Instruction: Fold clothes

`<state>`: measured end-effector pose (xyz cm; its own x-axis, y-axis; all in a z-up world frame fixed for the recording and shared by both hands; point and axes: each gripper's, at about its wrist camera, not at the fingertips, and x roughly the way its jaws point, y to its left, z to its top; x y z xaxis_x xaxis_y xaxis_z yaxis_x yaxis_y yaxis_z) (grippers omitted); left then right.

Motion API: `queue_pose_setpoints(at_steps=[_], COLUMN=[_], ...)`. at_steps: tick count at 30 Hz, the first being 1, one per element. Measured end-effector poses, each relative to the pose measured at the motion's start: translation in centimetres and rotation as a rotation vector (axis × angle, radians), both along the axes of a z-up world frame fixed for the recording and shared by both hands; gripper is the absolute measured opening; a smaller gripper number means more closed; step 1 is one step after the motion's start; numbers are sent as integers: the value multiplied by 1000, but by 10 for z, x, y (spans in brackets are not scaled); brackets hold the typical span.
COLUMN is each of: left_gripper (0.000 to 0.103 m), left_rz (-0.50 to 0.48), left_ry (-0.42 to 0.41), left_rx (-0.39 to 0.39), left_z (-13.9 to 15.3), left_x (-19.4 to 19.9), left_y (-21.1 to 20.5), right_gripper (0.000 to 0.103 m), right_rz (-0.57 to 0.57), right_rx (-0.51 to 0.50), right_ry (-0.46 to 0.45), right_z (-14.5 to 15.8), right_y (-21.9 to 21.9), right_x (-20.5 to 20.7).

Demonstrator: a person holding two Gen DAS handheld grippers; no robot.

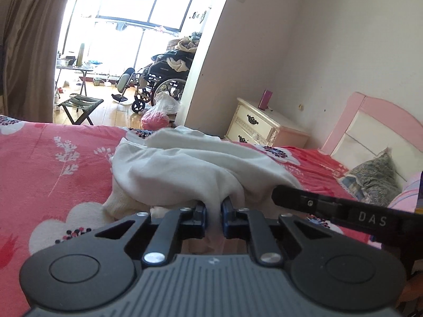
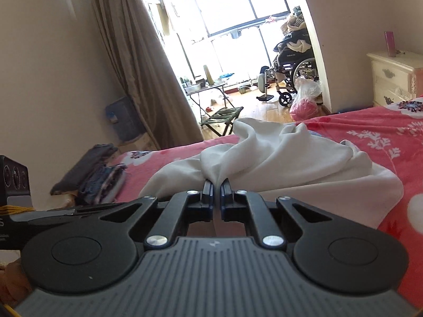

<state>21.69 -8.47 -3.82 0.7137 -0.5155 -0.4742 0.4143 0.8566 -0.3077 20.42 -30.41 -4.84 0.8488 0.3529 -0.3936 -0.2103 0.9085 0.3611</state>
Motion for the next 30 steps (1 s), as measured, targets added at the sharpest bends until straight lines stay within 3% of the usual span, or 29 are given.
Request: queue_pose_setpoints(at_steps=[4,13,18,21,23,25,27,28,30], left_gripper=[12,12,12,12,14,21,39,41,52], left_rz=[2,49,101,133,154,176,218,242,268], left_ry=[11,32,11,6,46,108,156,166,186], left_rx=[-32,-5,-69,-65,-40,41,146,189,245], left_z=[18,43,75,86,81,65,44,34,14], left_x=[-73,-234,-308,-330,-320,-298,-280,-273,-269], left_y=[35,110,164,186,196,199,200,201,205], right_gripper=[3,4,4,3,4,4,4,4,8], right_rz=[36,172,266,305,291,254,212,190,103], right_rx=[77,163,230,291,308,343,352,355,305], right_ry=[-17,3,23,34,47,100,161,192,263], right_z=[12,30,47,60,60,46,23,12,-14], right_y=[15,95,133,144,146,143,141,140,139], right_x=[-63,-206,-263,-280,-277,-258,-234,-221,-190])
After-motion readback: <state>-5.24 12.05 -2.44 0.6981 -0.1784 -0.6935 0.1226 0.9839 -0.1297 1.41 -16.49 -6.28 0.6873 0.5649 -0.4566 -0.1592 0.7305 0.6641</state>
